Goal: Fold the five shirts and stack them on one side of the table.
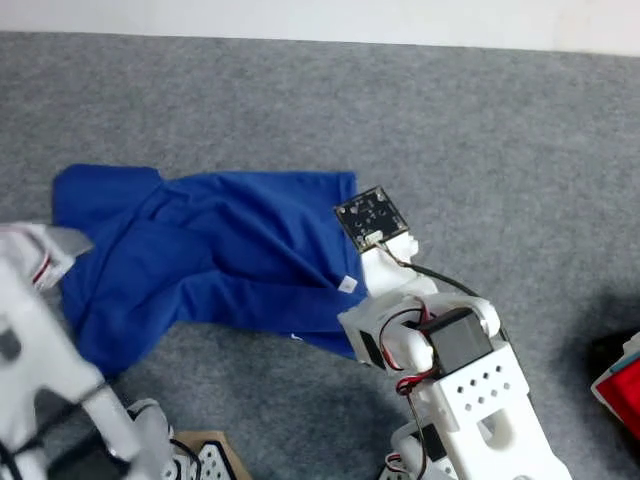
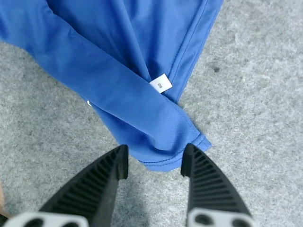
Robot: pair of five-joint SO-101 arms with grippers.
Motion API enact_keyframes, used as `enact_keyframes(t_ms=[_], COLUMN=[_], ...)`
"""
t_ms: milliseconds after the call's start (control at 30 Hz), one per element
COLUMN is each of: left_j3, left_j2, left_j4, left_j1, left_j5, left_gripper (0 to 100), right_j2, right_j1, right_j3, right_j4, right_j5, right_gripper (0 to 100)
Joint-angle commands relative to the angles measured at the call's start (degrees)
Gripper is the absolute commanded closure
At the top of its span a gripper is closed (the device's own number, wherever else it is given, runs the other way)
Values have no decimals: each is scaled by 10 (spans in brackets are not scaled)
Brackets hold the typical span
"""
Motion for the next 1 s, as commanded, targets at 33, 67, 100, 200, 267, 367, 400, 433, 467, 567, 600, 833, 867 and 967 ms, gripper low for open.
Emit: enact_keyframes(t_ms=[33,67,100,200,267,367,400,433,467,567,600,833,867,967], left_j3=[-102,-116,-131,-189,-233,-303,-327,-352,-376,-447,-465,-525,-524,-524], left_j2=[150,183,218,313,371,452,477,502,526,595,614,704,705,706], left_j4=[15,15,15,15,15,15,15,15,15,18,18,20,20,30], left_j1=[82,95,104,124,127,127,127,127,128,138,143,178,181,185], left_j5=[12,12,12,12,12,12,12,12,12,12,12,12,12,18], left_gripper=[720,720,720,720,719,719,719,719,719,720,721,723,723,723], right_j2=[-6,-6,-5,-5,-4,-4,-4,-4,-4,-4,-4,-5,-5,-5], right_j1=[22,22,26,31,31,30,30,30,30,30,30,30,29,29], right_j3=[-3,-2,-1,2,4,4,4,7,15,46,58,90,90,90], right_j4=[-23,-29,-36,-65,-79,-88,-94,-100,-109,-147,-159,-189,-189,-189], right_j5=[1,1,1,1,1,1,1,1,1,1,1,1,1,1], right_gripper=[808,808,808,808,808,808,808,808,808,808,808,808,808,808])
